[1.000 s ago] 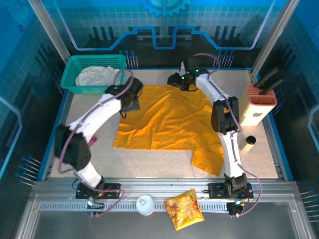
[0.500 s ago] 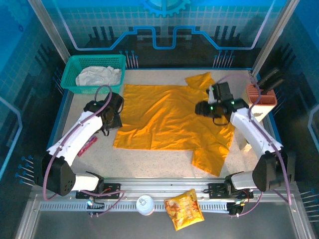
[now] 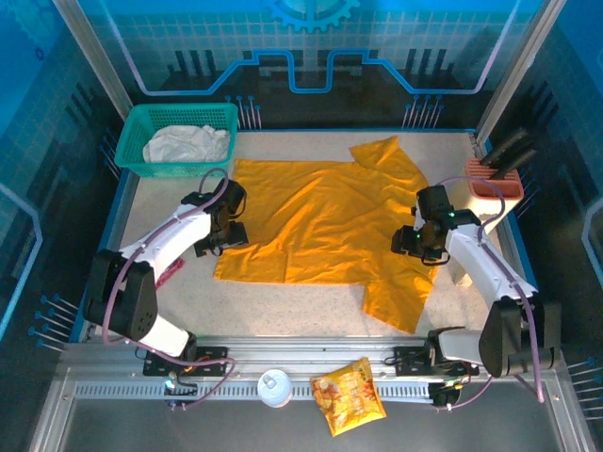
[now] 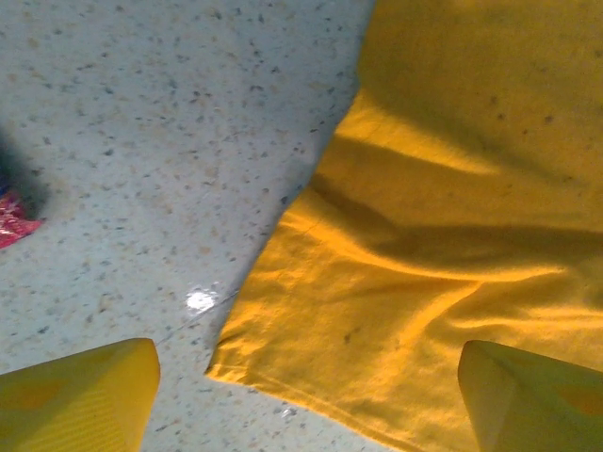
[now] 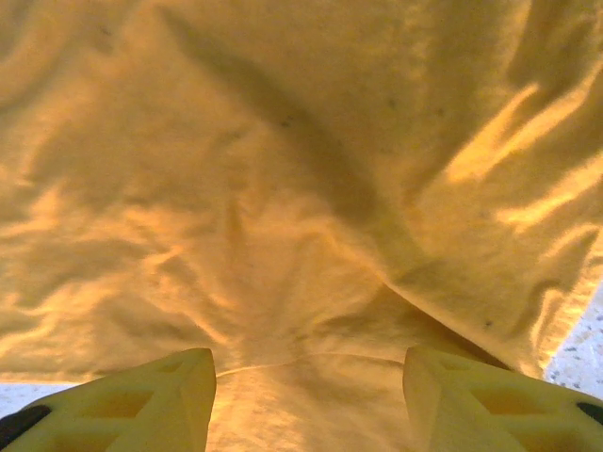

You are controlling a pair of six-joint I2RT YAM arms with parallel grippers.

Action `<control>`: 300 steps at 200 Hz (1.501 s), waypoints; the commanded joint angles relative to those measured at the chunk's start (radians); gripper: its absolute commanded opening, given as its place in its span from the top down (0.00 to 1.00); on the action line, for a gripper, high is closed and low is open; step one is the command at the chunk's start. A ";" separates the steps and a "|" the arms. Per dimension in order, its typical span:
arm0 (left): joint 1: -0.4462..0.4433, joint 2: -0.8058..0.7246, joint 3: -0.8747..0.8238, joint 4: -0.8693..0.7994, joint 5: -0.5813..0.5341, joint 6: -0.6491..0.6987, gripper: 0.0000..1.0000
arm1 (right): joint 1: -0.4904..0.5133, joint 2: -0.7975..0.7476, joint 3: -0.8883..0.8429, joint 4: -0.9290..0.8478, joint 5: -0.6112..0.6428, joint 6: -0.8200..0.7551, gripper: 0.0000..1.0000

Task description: Fold and stack the t-shirts

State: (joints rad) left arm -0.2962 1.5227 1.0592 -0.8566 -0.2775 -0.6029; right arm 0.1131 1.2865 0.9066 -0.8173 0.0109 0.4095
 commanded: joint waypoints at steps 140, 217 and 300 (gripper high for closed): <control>-0.056 0.457 0.199 0.007 -0.146 0.000 0.34 | 0.062 0.525 0.176 0.020 0.165 0.021 0.55; -0.012 0.471 0.257 -0.044 -0.211 -0.008 0.33 | 0.052 0.631 0.334 0.012 0.142 0.026 0.56; -0.049 0.457 0.650 -0.161 -0.164 0.104 0.24 | 0.030 0.461 0.489 0.056 -0.002 -0.113 0.54</control>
State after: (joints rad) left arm -0.3393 1.9736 1.5536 -0.9459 -0.4438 -0.5537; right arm 0.1623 1.7309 1.3056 -0.8116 0.0734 0.3744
